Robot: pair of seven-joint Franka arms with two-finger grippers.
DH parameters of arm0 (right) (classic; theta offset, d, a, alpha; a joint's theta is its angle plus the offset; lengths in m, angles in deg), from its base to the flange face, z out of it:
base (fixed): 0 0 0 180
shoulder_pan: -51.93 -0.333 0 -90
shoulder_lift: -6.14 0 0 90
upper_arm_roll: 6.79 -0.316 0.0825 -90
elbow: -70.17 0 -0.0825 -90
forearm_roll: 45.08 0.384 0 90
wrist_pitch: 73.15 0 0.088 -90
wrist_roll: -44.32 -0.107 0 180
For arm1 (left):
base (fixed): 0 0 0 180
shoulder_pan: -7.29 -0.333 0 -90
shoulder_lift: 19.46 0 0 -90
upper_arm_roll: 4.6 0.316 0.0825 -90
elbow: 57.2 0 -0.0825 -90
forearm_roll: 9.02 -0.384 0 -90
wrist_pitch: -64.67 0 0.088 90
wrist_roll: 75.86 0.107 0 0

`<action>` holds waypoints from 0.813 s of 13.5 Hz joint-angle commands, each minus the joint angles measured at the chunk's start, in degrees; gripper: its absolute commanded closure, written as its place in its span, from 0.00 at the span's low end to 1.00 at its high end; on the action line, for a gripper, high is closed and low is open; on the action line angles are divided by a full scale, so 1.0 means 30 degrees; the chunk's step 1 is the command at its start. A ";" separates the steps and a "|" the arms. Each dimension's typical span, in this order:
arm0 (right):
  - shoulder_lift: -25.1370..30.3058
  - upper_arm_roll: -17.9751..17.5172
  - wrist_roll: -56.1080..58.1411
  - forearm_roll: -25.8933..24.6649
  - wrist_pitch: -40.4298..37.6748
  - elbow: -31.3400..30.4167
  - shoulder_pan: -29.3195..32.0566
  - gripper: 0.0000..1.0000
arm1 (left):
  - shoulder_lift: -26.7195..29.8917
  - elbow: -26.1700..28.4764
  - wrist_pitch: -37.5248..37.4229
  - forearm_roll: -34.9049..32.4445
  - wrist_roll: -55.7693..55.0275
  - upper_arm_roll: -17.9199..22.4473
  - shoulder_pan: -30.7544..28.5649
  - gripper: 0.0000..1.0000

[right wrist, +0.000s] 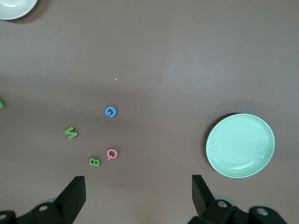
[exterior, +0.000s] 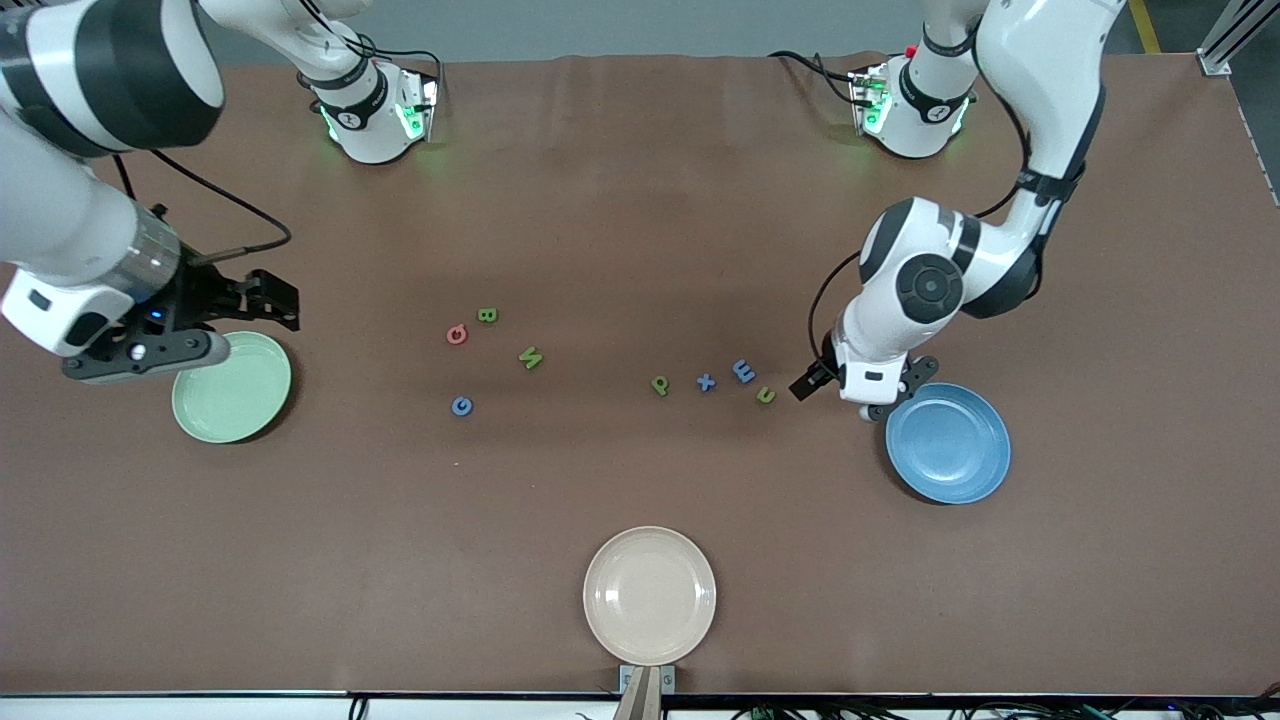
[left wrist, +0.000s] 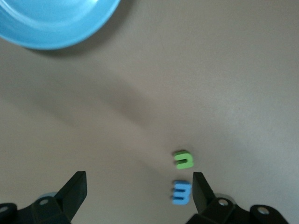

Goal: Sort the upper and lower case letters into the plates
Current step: 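Reach the right gripper to the G while the left gripper reaches the n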

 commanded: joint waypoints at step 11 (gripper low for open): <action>-0.2893 0.0141 -0.5325 0.0038 1.1452 -0.9093 -0.3282 0.00 | -0.3926 -0.1920 0.3332 -0.2432 -0.8240 0.0336 0.2162 0.23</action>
